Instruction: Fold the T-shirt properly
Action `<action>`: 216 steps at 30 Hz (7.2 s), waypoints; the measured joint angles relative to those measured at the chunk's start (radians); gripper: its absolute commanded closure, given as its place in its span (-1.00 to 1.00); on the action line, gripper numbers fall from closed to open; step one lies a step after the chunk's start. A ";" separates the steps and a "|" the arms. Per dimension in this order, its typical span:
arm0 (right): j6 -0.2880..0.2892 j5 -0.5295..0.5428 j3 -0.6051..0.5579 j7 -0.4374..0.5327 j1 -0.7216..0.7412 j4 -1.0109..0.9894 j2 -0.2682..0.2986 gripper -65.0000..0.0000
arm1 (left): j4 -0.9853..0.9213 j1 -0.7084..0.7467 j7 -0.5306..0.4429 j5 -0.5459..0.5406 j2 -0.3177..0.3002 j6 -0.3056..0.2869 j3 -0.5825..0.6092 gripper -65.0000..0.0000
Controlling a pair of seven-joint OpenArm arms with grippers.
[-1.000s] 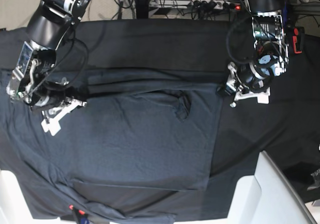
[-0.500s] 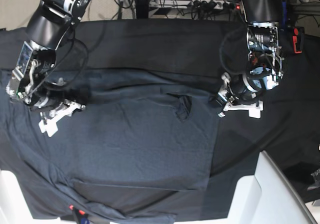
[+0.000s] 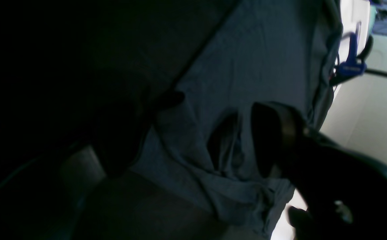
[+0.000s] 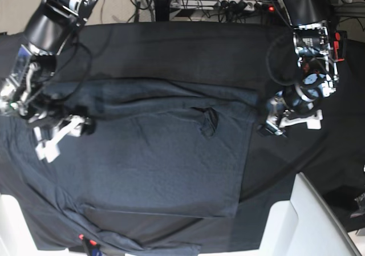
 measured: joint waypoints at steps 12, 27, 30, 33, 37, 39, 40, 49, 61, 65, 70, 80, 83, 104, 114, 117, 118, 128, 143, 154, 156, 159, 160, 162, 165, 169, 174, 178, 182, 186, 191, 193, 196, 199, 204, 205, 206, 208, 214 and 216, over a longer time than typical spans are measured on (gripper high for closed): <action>0.000 -0.001 0.148 -0.001 -0.167 0.148 0.088 0.28 | 0.372 0.232 0.007 0.009 0.004 -0.119 -0.174 -0.70; 0.004 -0.001 0.153 0.071 -0.105 -0.188 0.158 0.98 | 0.413 0.357 0.016 0.211 0.032 -0.290 -0.181 1.00; 0.003 -0.001 0.154 0.077 -0.095 -0.241 0.173 0.98 | 0.413 0.357 0.019 0.229 0.032 -0.290 -0.182 1.00; 0.000 -0.001 0.153 0.126 -0.084 -0.295 0.187 0.98 | 0.413 0.357 0.018 0.225 0.031 -0.290 -0.182 1.00; 0.000 0.000 0.153 0.151 -0.062 -0.365 0.220 0.98 | 0.413 0.357 0.018 0.225 0.032 -0.290 -0.182 1.00; -0.001 -0.003 0.153 0.153 -0.047 -0.395 0.240 0.98 | 0.413 0.357 0.018 0.225 0.032 -0.290 -0.182 1.00; -0.001 -0.002 0.153 0.153 -0.039 -0.406 0.248 0.98 | 0.413 0.357 0.018 0.225 0.032 -0.290 -0.182 1.00; 0.000 -0.002 0.153 0.156 -0.005 -0.417 0.280 0.98 | 0.413 0.357 0.018 0.225 0.032 -0.290 -0.182 1.00; -0.072 -0.003 0.154 0.282 0.081 -0.615 0.336 0.98 | 0.413 0.367 0.019 0.226 0.032 -0.290 -0.182 1.00; -0.065 -0.003 0.153 0.339 0.106 -0.645 0.335 0.98 | 0.413 0.369 0.019 0.226 0.032 -0.290 -0.182 1.00; 0.108 0.011 0.160 0.349 0.058 -0.427 0.323 1.00 | 0.413 0.379 0.015 0.226 0.032 -0.291 -0.181 1.00; 0.095 -0.006 0.507 0.177 -0.128 -0.024 0.134 0.53 | 0.296 0.464 0.011 0.232 0.027 -0.291 -0.172 1.00; 0.095 0.002 0.609 0.080 -0.107 -0.024 0.143 -0.12 | 0.275 0.477 0.016 0.232 0.027 -0.323 -0.174 1.00; 0.106 0.041 0.716 0.394 0.060 -0.863 0.406 -0.16 | 0.274 0.498 -0.109 0.358 0.051 -0.499 -0.182 -0.01; 0.098 0.018 0.716 0.368 0.054 -0.874 0.385 0.96 | 0.262 0.438 -0.105 0.356 0.098 -0.499 -0.179 -0.60; 0.098 0.018 0.716 0.367 0.053 -0.874 0.385 1.00 | 0.259 0.425 -0.105 0.357 0.096 -0.499 -0.176 -0.61; 0.098 0.018 0.716 0.367 0.051 -0.874 0.385 1.00 | 0.256 0.409 -0.103 0.360 0.098 -0.499 -0.176 -0.61; 0.101 0.022 0.711 0.368 0.045 -0.874 0.386 1.00 | 0.010 0.235 -0.141 0.319 0.132 -0.511 -0.181 -0.57; 0.101 0.021 0.709 0.364 0.045 -0.874 0.388 1.00 | -0.086 0.123 -0.161 0.311 0.136 -0.522 -0.127 -0.56; 0.101 0.021 0.709 0.364 0.045 -0.874 0.388 1.00 | -0.094 0.114 -0.150 0.334 0.166 -0.502 -0.129 0.23; 0.101 0.021 0.709 0.364 0.045 -0.874 0.388 1.00 | -0.096 0.116 -0.145 0.334 0.166 -0.502 -0.129 0.27; 0.101 0.021 0.709 0.364 0.045 -0.874 0.388 1.00 | -0.096 0.115 -0.140 0.333 0.166 -0.502 -0.129 0.27; 0.101 0.022 0.709 0.364 0.045 -0.874 0.388 1.00 | -0.096 0.114 -0.140 0.334 0.166 -0.502 -0.129 0.27; 0.101 0.021 0.709 0.364 0.045 -0.874 0.388 1.00 | -0.096 0.111 -0.138 0.338 0.166 -0.502 -0.129 0.27; 0.101 0.021 0.709 0.364 0.045 -0.874 0.388 1.00 | -0.127 0.096 -0.142 0.320 0.162 -0.494 -0.130 0.25; 0.101 0.022 0.709 0.364 0.045 -0.874 0.388 1.00 | -0.143 0.084 -0.143 0.300 0.161 -0.478 -0.130 -0.12; 0.101 0.022 0.709 0.364 0.045 -0.874 0.388 1.00 | -0.143 0.080 -0.144 0.284 0.163 -0.481 -0.129 -0.26; 0.101 0.021 0.709 0.364 0.045 -0.874 0.388 1.00 | -0.143 0.080 -0.144 0.283 0.163 -0.481 -0.129 -0.26; 0.101 0.021 0.709 0.364 0.045 -0.874 0.388 1.00 | -0.143 0.080 -0.144 0.283 0.163 -0.481 -0.129 -0.26; 0.101 0.021 0.709 0.364 0.045 -0.874 0.388 1.00 | -0.153 0.061 -0.148 0.313 0.162 -0.468 -0.129 0.18; 0.101 0.021 0.709 0.364 0.045 -0.874 0.388 1.00 | -0.188 0.055 -0.159 0.319 0.159 -0.456 -0.132 0.94; 0.101 0.021 0.709 0.364 0.045 -0.874 0.388 1.00 | -0.204 0.046 -0.158 0.317 0.160 -0.457 -0.132 1.00; 0.101 0.021 0.709 0.364 0.045 -0.874 0.388 1.00 | -0.206 0.042 -0.155 0.318 0.160 -0.454 -0.132 1.00; 0.101 0.021 0.709 0.364 0.045 -0.874 0.388 1.00 | -0.204 0.042 -0.154 0.318 0.160 -0.454 -0.132 1.00; 0.101 0.021 0.709 0.348 0.046 -0.874 0.397 1.00 | -0.140 0.072 -0.129 0.340 0.160 -0.445 -0.129 1.00; 0.101 0.017 0.709 0.329 0.048 -0.874 0.406 1.00 | -0.118 0.089 -0.126 0.338 0.160 -0.444 -0.129 1.00; 0.100 0.014 0.710 0.320 0.048 -0.874 0.413 1.00 | -0.099 0.103 -0.123 0.339 0.160 -0.430 -0.129 1.00; 0.094 0.013 0.710 0.299 0.047 -0.863 0.417 1.00 | -0.068 0.126 -0.112 0.341 0.159 -0.407 -0.130 1.00; 0.097 0.010 0.710 0.212 0.040 -0.716 0.392 1.00 | -0.008 0.169 -0.108 0.346 0.163 -0.392 -0.127 1.00; 0.097 0.006 0.710 0.190 0.039 -0.685 0.383 1.00 | 0.007 0.180 -0.103 0.352 0.166 -0.390 -0.127 1.00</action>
